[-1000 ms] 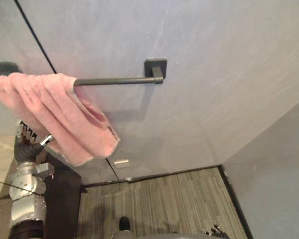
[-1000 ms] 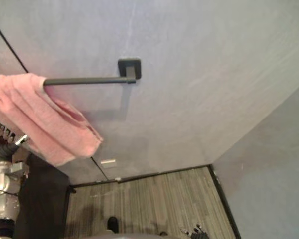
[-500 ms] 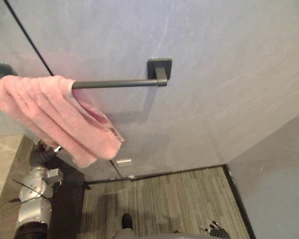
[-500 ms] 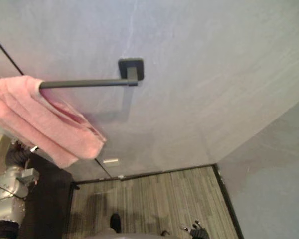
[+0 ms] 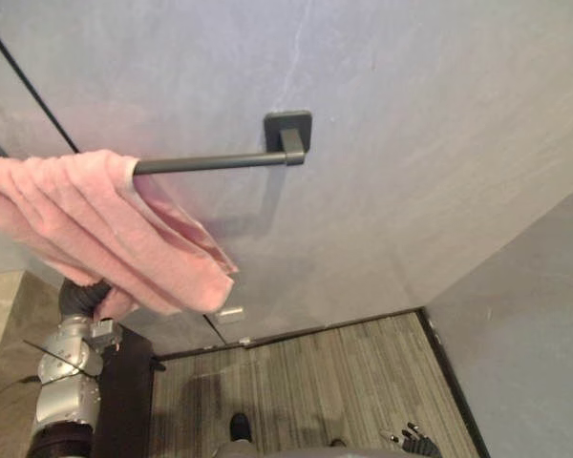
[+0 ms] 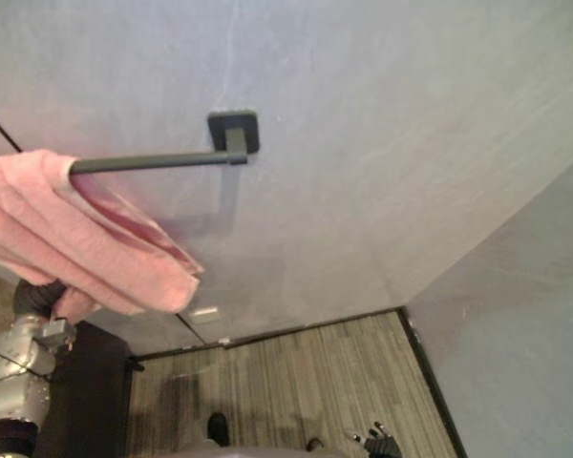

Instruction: Organize washtable

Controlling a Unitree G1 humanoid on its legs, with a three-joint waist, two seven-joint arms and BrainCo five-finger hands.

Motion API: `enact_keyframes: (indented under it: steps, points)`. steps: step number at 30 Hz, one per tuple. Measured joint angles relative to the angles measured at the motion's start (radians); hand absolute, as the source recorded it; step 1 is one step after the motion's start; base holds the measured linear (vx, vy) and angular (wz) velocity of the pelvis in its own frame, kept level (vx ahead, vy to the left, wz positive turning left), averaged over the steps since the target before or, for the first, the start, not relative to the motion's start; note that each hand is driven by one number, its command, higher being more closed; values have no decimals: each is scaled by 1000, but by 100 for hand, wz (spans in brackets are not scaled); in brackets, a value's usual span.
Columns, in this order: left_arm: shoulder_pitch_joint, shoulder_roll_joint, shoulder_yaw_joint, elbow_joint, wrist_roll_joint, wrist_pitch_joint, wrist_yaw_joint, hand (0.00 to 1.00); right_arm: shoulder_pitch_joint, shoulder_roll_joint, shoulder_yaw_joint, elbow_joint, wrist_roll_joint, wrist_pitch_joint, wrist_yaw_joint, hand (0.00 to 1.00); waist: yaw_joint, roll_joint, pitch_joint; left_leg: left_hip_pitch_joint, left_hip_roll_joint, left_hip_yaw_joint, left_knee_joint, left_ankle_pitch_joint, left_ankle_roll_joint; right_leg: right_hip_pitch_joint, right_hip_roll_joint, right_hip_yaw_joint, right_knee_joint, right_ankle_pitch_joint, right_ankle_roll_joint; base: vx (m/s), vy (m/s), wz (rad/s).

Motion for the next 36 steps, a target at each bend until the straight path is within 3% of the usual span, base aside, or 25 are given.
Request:
enact_keyframes:
  steps: [4, 10, 14, 18, 26, 36]
  points:
    - [1, 0, 1, -55, 2, 0, 0, 100, -24, -15, -128, -129, 26, -3, -55, 0, -1, 4, 3, -1, -4, 0, 0, -3, 2, -1, -4, 0, -2, 0, 0, 0, 0, 0]
    - [-1, 0, 1, -86, 4, -2, 11, 100, -93, -116, -141, -497, 121, -32, -100, 0, -5, 10, 7, -3, -7, 1, 1, -2, 3, -8, -8, 12, -1, 1, 1, -1, 0, -3]
    - [2, 0, 9, -111, 3, -3, 26, 100, -139, -188, -30, -774, 141, -78, -78, 0, 2, 12, 6, -5, 3, 3, 7, 1, 3, -25, 3, 34, 11, 9, -9, 2, -17, -11]
    - [-3, 0, 7, -122, 3, -4, 20, 100, -196, -232, 178, -979, 243, -124, 32, 0, 1, 14, 5, -17, 22, 2, 7, 10, 0, -45, 20, 45, 21, 28, -24, -38, -22, -8]
    - [-43, 0, -3, -126, 2, -4, 18, 100, -258, -255, 494, -1127, 330, -128, 157, 0, 1, 17, 4, -47, 23, -8, 7, 35, 9, -77, 22, 45, 21, 43, -14, -75, -2, -1]
    - [-45, 0, -4, -125, -16, -11, 18, 100, -429, -269, 659, -1136, 352, -127, 179, 0, 7, 30, 0, -76, 23, -33, 1, 60, 13, -93, 24, 39, 19, 60, -2, -54, 5, 5]
